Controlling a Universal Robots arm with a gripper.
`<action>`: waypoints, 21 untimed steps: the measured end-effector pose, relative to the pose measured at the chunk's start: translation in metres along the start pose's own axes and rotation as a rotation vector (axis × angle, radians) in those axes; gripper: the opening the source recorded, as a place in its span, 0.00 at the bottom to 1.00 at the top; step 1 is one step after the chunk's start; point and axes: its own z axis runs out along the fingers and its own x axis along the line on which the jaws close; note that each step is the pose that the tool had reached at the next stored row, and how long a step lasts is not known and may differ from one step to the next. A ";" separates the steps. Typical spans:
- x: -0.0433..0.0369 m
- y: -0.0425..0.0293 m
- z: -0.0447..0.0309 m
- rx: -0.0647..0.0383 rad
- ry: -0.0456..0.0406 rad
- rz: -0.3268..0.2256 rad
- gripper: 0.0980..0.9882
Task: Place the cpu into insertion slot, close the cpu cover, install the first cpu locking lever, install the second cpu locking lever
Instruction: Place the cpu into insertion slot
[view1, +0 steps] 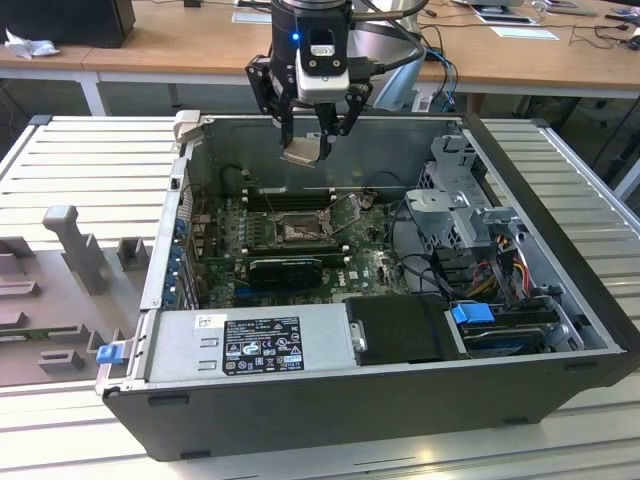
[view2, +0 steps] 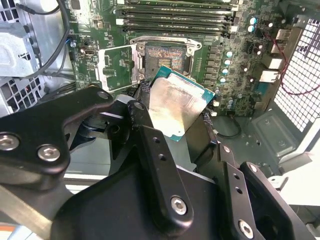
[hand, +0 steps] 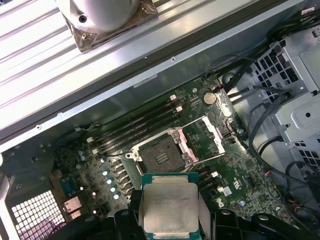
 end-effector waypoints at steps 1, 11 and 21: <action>0.0000 0.0000 0.0000 0.000 -0.0003 0.004 0.48; 0.0000 0.0000 0.0000 -0.001 -0.0029 0.033 0.48; 0.0000 0.0000 0.0000 -0.001 -0.0056 0.062 0.48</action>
